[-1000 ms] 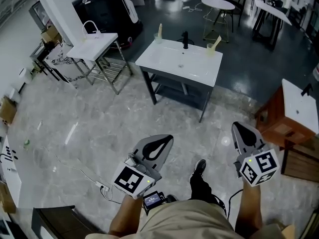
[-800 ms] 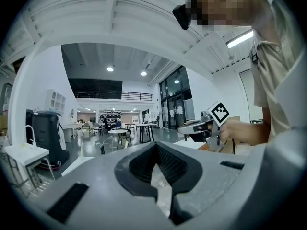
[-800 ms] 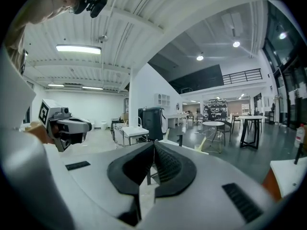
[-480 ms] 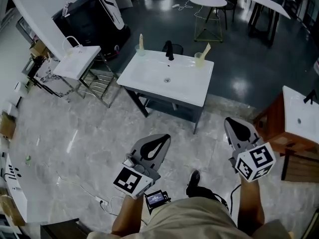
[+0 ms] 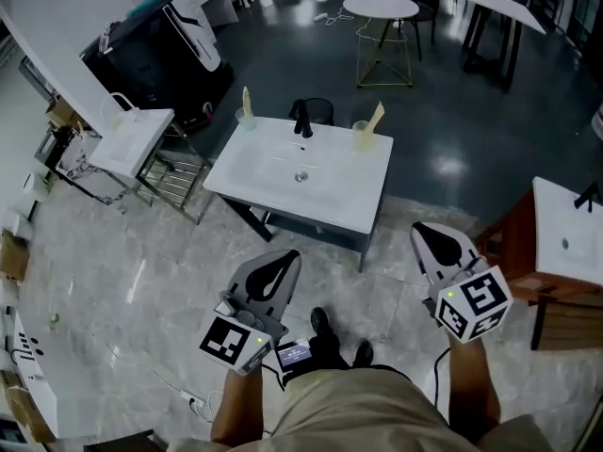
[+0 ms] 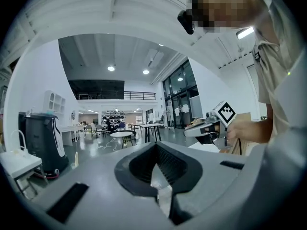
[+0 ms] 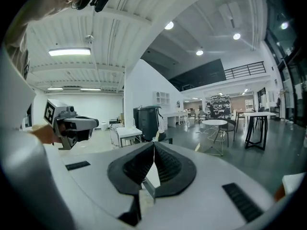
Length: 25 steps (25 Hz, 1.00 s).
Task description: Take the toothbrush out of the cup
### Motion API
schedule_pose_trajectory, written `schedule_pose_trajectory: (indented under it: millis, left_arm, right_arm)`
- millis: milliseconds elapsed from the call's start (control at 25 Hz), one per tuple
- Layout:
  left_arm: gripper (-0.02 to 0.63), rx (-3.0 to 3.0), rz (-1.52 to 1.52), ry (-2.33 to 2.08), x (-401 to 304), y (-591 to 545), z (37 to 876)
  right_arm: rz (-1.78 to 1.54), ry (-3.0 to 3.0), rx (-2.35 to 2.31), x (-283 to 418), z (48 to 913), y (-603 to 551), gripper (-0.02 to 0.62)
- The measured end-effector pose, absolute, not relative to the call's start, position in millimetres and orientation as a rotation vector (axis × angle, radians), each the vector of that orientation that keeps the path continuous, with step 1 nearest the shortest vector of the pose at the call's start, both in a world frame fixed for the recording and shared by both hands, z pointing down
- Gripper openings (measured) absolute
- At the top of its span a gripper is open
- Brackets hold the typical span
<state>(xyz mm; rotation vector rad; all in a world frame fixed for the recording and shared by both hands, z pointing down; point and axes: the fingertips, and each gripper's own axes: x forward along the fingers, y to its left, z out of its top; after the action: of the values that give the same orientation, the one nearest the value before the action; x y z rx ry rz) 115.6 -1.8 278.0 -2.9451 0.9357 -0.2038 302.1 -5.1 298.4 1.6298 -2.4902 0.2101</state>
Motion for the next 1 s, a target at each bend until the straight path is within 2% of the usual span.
schedule_pose_trajectory:
  millis: [560,1000]
  left_arm:
    - [0.006,-3.001,-0.163,0.794,145.1,-182.6,296.7]
    - [0.007,-3.084,-0.282,0.796,145.7,-307.0,364.3]
  right_arm:
    - [0.264,-2.35,1.796,344.5,324.9,-146.5,0.006]
    - [0.454,-2.238,1.894,391.3,425.6,-325.0,0.006]
